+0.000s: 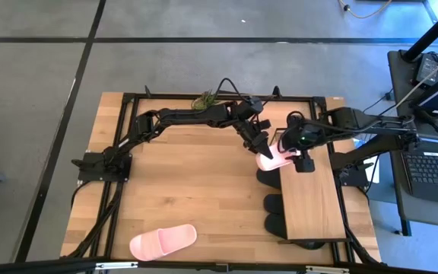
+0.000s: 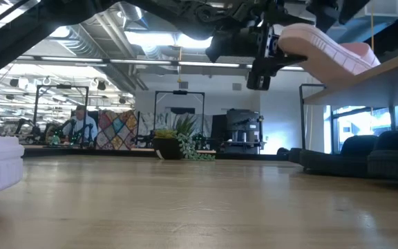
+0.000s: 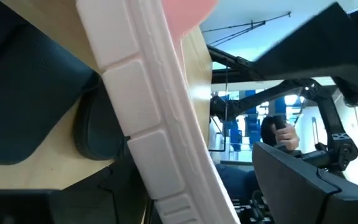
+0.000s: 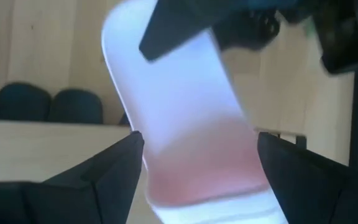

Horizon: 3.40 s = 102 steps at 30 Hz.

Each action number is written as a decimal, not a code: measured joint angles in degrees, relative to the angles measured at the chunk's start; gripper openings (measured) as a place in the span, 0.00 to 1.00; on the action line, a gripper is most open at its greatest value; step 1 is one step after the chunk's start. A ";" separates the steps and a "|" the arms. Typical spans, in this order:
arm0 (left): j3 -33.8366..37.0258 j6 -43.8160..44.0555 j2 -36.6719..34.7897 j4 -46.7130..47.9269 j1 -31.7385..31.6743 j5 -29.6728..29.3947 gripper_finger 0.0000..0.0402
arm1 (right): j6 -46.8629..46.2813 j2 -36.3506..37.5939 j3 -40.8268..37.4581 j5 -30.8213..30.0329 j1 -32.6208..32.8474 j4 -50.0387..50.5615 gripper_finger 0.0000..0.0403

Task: Pick and place slides into the shelf
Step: Put the top pink slides on the shelf

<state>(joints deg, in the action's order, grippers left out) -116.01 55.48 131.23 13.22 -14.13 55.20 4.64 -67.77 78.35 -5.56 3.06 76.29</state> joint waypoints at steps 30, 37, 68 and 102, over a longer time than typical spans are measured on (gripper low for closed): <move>0.00 -0.07 -0.01 0.01 -0.35 -0.19 0.64 | -4.11 -0.68 -2.36 -3.38 -0.01 2.42 0.78; 0.00 -0.13 0.01 0.04 -0.50 -0.47 0.64 | -3.99 -0.69 -8.39 -3.59 -0.01 -0.65 0.78; -0.04 0.04 0.01 -0.01 -0.43 0.04 0.64 | -19.64 2.08 -8.79 -6.87 -2.15 13.90 0.78; -0.08 -41.56 -18.99 22.90 6.91 -31.32 0.64 | -27.20 19.86 -8.68 -4.44 -2.02 -6.39 0.78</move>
<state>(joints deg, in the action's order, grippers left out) -116.09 13.92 112.23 36.12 -7.22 23.88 -22.56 -47.91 69.67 -10.00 1.04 69.90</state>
